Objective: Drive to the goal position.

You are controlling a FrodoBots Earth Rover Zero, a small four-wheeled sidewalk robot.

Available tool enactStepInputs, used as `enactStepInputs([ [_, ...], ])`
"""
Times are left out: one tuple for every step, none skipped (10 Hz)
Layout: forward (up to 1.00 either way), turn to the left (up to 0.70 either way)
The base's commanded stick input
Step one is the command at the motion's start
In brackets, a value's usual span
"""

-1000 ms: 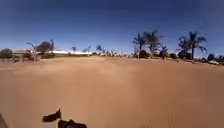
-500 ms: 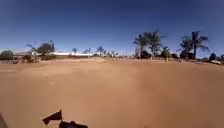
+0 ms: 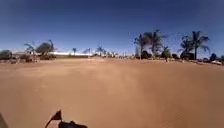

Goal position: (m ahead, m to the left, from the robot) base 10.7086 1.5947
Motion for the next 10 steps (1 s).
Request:
enactStepInputs([
  [0.70,0.00],
  [0.70,0.00],
  [0.70,0.00],
  [0.70,0.00],
  [0.70,0.00],
  [0.70,0.00],
  [0.70,0.00],
  [0.70,0.00],
  [0.70,0.00],
  [0.70,0.00],
])
